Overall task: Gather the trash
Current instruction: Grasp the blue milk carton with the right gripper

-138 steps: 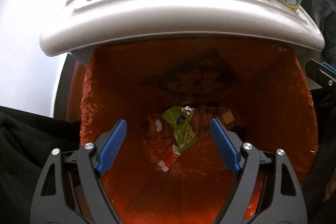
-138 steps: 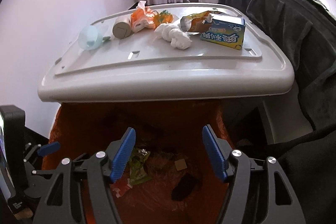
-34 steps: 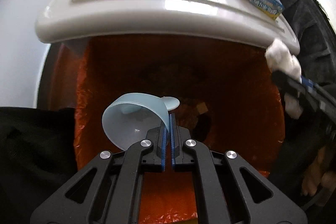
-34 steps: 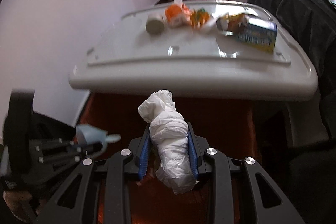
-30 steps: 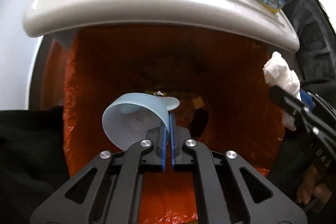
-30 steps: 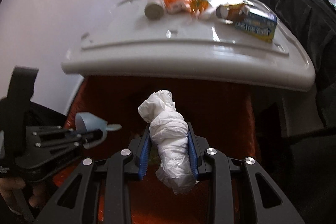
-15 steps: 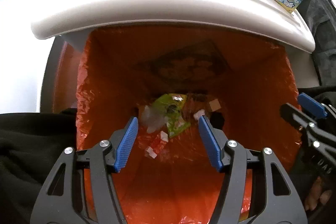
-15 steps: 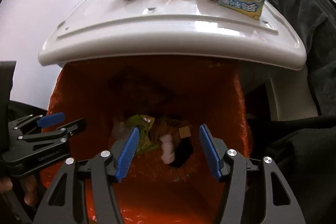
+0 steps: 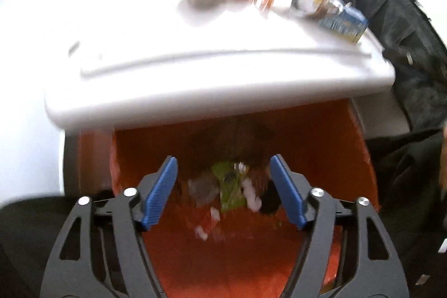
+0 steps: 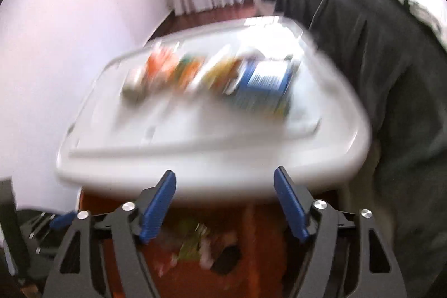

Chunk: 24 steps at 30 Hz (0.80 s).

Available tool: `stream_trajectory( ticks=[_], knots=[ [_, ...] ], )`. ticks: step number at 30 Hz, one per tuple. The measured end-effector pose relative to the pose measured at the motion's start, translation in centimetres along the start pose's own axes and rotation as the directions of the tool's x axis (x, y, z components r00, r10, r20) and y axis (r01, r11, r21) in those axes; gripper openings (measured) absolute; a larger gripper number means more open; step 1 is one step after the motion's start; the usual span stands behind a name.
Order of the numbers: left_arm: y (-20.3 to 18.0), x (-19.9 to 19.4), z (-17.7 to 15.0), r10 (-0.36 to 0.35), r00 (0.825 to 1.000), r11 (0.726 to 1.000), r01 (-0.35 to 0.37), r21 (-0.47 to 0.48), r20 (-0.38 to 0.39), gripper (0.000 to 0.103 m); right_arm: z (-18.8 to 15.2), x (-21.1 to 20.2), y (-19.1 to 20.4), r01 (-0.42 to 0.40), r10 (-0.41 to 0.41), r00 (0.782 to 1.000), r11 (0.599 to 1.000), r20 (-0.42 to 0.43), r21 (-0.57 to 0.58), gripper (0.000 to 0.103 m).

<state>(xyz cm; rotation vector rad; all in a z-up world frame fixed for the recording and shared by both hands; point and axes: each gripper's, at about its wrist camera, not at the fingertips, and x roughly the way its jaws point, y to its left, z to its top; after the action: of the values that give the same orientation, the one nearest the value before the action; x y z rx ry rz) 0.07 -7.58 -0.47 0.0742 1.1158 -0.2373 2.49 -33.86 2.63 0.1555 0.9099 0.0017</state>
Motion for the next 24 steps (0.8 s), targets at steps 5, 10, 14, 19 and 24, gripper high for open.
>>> stream_trajectory(
  ticks=[5, 10, 14, 19, 24],
  knots=[
    [-0.4, -0.8, 2.1, 0.025, 0.990, 0.997, -0.035, 0.065, 0.138, 0.072, 6.5, 2.2, -2.3, 0.025, -0.024, 1.000, 0.991, 0.008, -0.129, 0.077],
    [-1.0, 0.5, 1.5, -0.004, 0.992, 0.998, -0.004, 0.064, 0.124, 0.072, 8.6, 5.6, -2.1, -0.028, -0.008, 0.996, 0.920, -0.088, -0.391, 0.081],
    [-1.2, 1.0, 1.6, -0.010, 0.991, 0.998, 0.001, 0.064, 0.135, 0.072, 8.9, 8.2, -2.3, -0.041, -0.058, 0.984, 0.849, -0.171, -0.527, 0.081],
    [-0.8, 1.6, 1.9, -0.024, 0.991, 0.999, 0.020, 0.028, 0.132, 0.072, 10.1, 11.3, -2.6, -0.137, -0.017, 0.964, 0.821, -0.264, -0.555, 0.084],
    [-0.8, 2.0, 2.0, -0.007, 0.992, 1.000, 0.004, 0.029, 0.129, 0.072, 9.7, 13.9, -0.7, -0.204, -0.031, 0.932, 0.777, -0.360, -0.595, 0.073]
  ],
)
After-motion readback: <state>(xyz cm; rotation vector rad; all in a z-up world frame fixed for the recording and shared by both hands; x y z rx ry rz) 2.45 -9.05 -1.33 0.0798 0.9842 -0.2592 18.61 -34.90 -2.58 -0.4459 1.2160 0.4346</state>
